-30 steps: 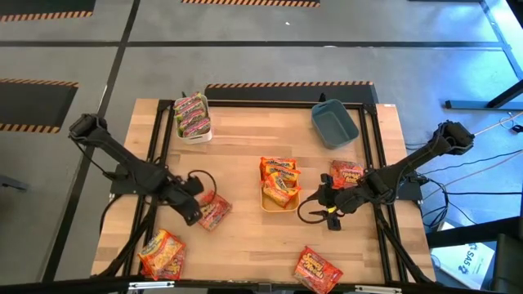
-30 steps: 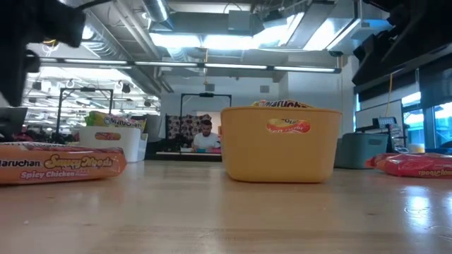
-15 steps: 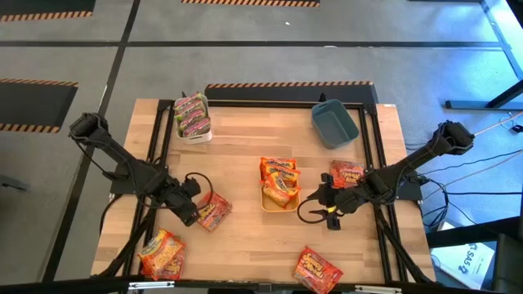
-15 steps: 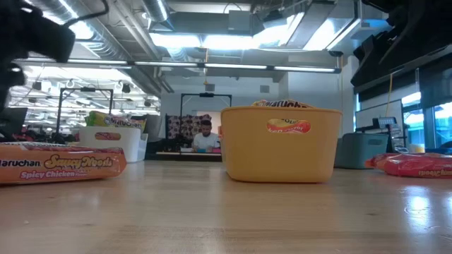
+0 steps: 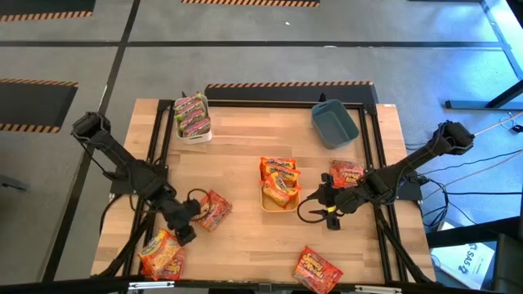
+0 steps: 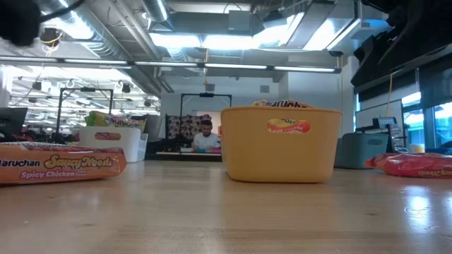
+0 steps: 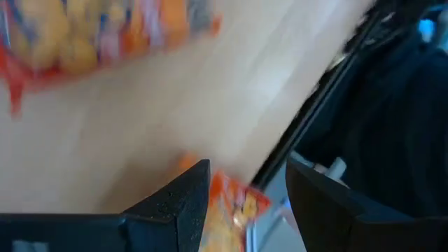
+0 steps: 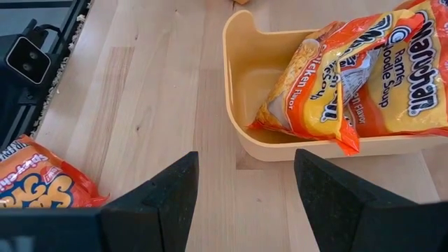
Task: Sort Maruchan noodles
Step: Put the orange noodle pack into the yellow bin
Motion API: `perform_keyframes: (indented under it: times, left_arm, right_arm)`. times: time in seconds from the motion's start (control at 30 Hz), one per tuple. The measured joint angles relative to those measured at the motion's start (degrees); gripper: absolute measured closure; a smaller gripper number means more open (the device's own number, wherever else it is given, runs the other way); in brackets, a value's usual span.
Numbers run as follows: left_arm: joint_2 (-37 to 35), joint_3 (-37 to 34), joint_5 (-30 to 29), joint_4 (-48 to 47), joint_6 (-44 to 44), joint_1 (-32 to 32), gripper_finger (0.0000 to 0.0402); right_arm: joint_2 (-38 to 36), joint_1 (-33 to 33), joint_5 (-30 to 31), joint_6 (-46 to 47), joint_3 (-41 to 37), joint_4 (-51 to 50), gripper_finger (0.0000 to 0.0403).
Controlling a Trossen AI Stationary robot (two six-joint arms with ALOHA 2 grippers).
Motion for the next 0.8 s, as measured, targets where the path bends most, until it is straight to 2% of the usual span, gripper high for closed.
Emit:
perform_keyframes:
  times: [0.1,0.23,0.37,0.47,0.7,0.8]
  left_arm:
    - [-0.1,0.0,1.4,-1.7,-8.5,-3.5,0.0221]
    - [-0.5,0.0,0.5,-0.6,-16.8,-8.3,0.0221]
    - [-0.5,0.0,0.3,-0.3,-21.7,-11.6,0.0221]
    - [-0.9,0.0,3.4,-0.7,-24.9,-14.5,0.0221]
    - [-3.7,0.0,1.2,-17.7,-29.4,-16.4,0.0221]
    - [-3.5,0.0,-2.9,-21.1,-27.9,-16.6,0.0221]
  right_arm:
    - [0.0,0.0,0.0,0.0,0.0,0.0,0.0182]
    - [0.0,0.0,0.0,0.0,0.0,0.0,0.0182]
    - [0.0,0.0,0.0,0.1,0.0,0.0,0.0182]
    - [0.0,0.0,0.0,0.4,0.0,0.1,0.0182]
    - [0.0,0.0,0.5,0.5,0.0,0.2,0.0182]
    - [0.0,0.0,0.6,1.7,0.0,0.2,0.0182]
